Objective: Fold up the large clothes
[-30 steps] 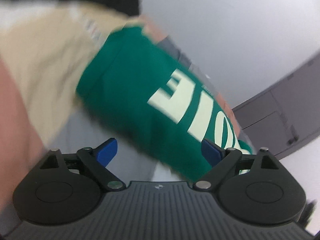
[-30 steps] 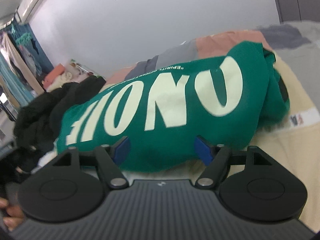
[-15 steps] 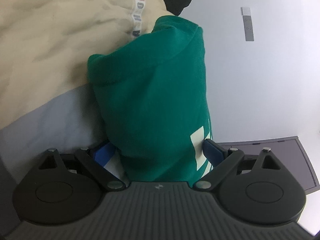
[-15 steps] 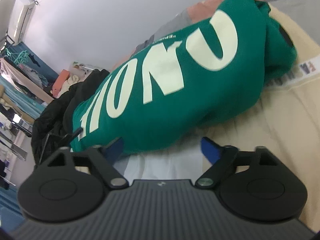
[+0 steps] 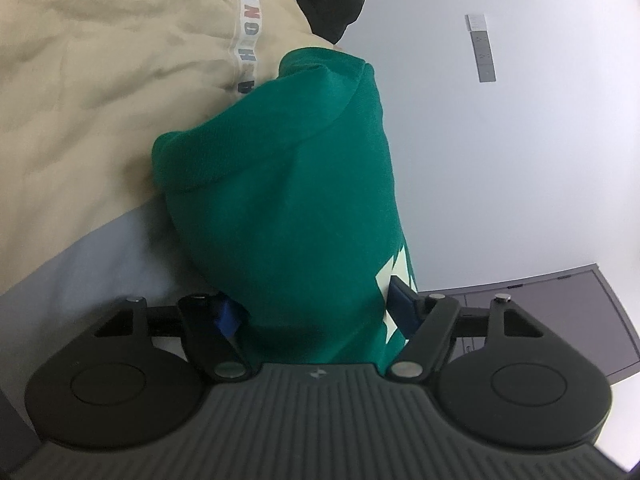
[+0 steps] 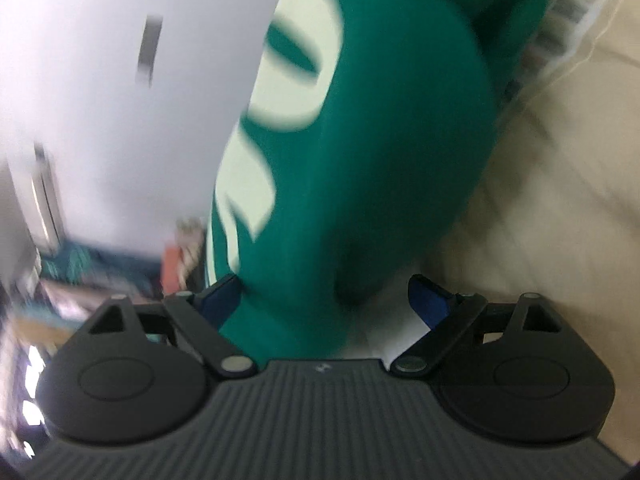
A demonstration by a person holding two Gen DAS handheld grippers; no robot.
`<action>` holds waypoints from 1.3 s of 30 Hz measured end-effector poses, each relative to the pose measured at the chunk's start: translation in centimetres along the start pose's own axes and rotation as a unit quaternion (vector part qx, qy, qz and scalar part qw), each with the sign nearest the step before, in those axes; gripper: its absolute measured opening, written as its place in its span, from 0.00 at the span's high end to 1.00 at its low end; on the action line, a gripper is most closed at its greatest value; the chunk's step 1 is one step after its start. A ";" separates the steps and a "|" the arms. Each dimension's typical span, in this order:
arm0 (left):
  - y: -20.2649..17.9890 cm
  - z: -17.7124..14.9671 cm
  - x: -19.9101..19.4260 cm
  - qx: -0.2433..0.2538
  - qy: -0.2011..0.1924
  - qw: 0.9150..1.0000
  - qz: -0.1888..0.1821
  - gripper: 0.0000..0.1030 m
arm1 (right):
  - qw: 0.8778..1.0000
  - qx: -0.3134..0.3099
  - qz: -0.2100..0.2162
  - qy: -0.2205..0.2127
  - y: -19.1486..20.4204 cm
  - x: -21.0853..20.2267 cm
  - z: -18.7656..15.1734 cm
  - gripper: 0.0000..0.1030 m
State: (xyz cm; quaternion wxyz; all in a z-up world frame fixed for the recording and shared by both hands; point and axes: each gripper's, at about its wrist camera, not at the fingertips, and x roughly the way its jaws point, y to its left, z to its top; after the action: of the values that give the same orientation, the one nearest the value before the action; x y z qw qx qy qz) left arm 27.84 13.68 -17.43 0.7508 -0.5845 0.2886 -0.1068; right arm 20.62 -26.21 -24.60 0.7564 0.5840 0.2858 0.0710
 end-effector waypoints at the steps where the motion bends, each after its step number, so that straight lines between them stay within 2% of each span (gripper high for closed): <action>1: 0.0 0.1 -0.3 0.001 0.000 1.000 -0.001 0.26 | 1.000 0.015 -0.001 -0.021 -0.4 -0.4 0.3 0.11; 3: 0.0 0.2 -0.5 -0.001 0.000 1.000 -0.002 0.26 | 0.997 0.053 -0.008 -0.058 -1.4 -1.4 0.8 0.11; 5: 0.0 0.2 -0.6 -0.003 0.000 1.000 -0.003 0.26 | 0.995 0.071 -0.006 -0.072 -2.1 -1.7 1.4 0.10; 7: -0.1 0.2 -0.5 -0.003 -0.001 1.000 -0.003 0.26 | 0.996 0.054 -0.016 -0.068 -1.7 -1.1 1.8 0.10; 9: -0.3 0.4 0.1 -0.005 -0.002 1.000 -0.004 0.26 | 0.997 0.049 -0.014 -0.064 -1.5 -0.3 2.1 0.00; 12: -0.2 0.5 0.3 -0.009 -0.003 1.000 -0.005 0.26 | 0.996 0.054 -0.003 -0.064 -1.4 0.8 2.8 0.00; 19: 0.0 0.6 0.8 -0.013 -0.006 1.000 -0.013 0.26 | 0.998 0.011 0.003 -0.054 -0.6 2.7 3.7 0.00; 20: 0.0 0.6 0.8 -0.014 -0.007 1.000 -0.014 0.26 | 0.999 0.005 0.005 -0.052 -0.6 2.8 3.9 0.02; 21: 0.0 0.5 0.8 -0.014 -0.007 1.000 -0.015 0.27 | 0.999 -0.004 0.004 -0.051 -0.5 2.8 4.1 0.11; 24: -0.2 0.5 1.0 -0.012 -0.009 1.000 -0.015 0.27 | 0.999 -0.027 0.009 -0.046 -0.2 2.5 4.6 0.31; 27: -0.2 0.5 1.0 -0.012 -0.011 1.000 -0.018 0.28 | 0.997 -0.055 0.021 -0.046 0.6 1.9 4.5 0.43; 32: -0.2 0.7 0.2 -0.013 -0.015 0.999 -0.029 0.32 | 0.992 -0.106 0.044 -0.049 2.4 0.1 4.5 0.56; 35: -0.5 0.4 -0.7 0.000 -0.018 0.999 -0.028 0.39 | 0.989 -0.130 0.052 -0.046 3.5 -1.1 4.2 0.60; 38: -1.1 0.0 -1.9 0.015 -0.021 0.999 -0.030 0.53 | 0.986 -0.154 0.051 -0.040 4.2 -2.2 3.7 0.62; 39: -1.3 -0.1 -2.4 0.019 -0.022 0.999 -0.036 0.62 | 0.985 -0.162 0.051 -0.039 4.5 -2.8 3.5 0.62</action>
State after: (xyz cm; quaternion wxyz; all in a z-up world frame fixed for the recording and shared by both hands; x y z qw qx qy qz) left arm 26.03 14.39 -15.53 0.7634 -0.5823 0.2493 -0.1263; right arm 21.09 -29.00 -18.92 0.8472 0.4696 0.2104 0.1324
